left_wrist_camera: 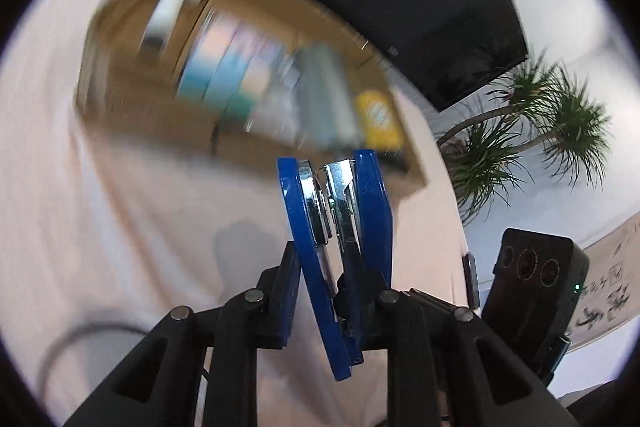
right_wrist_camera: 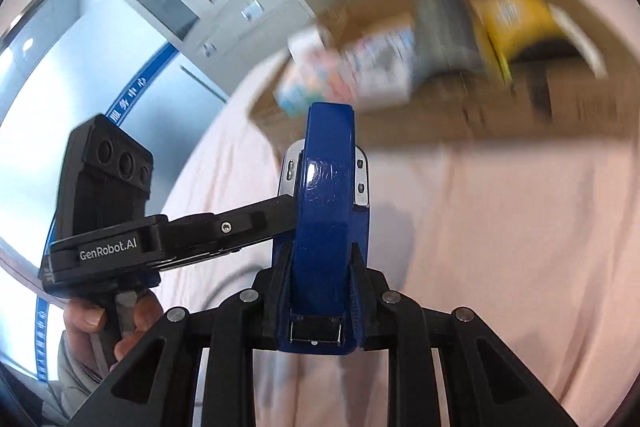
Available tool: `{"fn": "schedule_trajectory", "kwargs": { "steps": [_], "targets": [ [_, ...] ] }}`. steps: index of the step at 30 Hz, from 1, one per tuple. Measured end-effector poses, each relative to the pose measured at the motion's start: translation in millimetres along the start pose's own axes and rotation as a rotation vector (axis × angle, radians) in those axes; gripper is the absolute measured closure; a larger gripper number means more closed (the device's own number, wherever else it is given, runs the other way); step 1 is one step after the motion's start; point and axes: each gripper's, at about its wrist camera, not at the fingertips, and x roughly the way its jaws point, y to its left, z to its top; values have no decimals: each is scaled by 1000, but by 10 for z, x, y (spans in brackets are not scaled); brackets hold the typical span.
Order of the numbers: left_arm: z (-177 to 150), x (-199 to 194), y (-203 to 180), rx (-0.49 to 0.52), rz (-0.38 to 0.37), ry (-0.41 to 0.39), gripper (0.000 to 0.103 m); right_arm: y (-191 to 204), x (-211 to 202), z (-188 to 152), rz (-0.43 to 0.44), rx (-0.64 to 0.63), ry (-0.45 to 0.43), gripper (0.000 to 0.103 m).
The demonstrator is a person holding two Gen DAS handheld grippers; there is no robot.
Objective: Organize rigid objects
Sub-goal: 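Lower the stapler into the box beside the hair dryer and release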
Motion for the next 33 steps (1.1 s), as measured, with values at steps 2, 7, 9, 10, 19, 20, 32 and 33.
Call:
{"fn": "schedule_trajectory", "kwargs": {
  "steps": [2, 7, 9, 10, 19, 20, 32, 33],
  "targets": [
    [383, -84, -167, 64, 2, -34, 82, 153, -83, 309, -22, -50, -65, 80],
    [1352, -43, -373, 153, 11, -82, 81, 321, -114, 1135, -84, -94, -175, 80],
    [1761, 82, -344, 158, 21, -77, 81, 297, 21, 1548, -110, -75, -186, 80],
    [1949, 167, -281, 141, 14, -61, 81, 269, 51, 1644, -115, -63, -186, 80],
    [2457, 781, 620, -22, 84, 102, 81, -180, 1178, 2326, -156, 106, -16, 80],
    [2436, 808, 686, -26, 100, 112, 81, -198, 1271, 2307, -158, 125, -1, 80],
    [2286, 864, 809, 31, 231, 187, 77, -267, 1924, 2049, -243, 238, 58, 77],
    [2298, 789, 775, 48, 261, 164, 74, -245, 1934, 2040, -245, 243, 65, 74]
  ]
}}
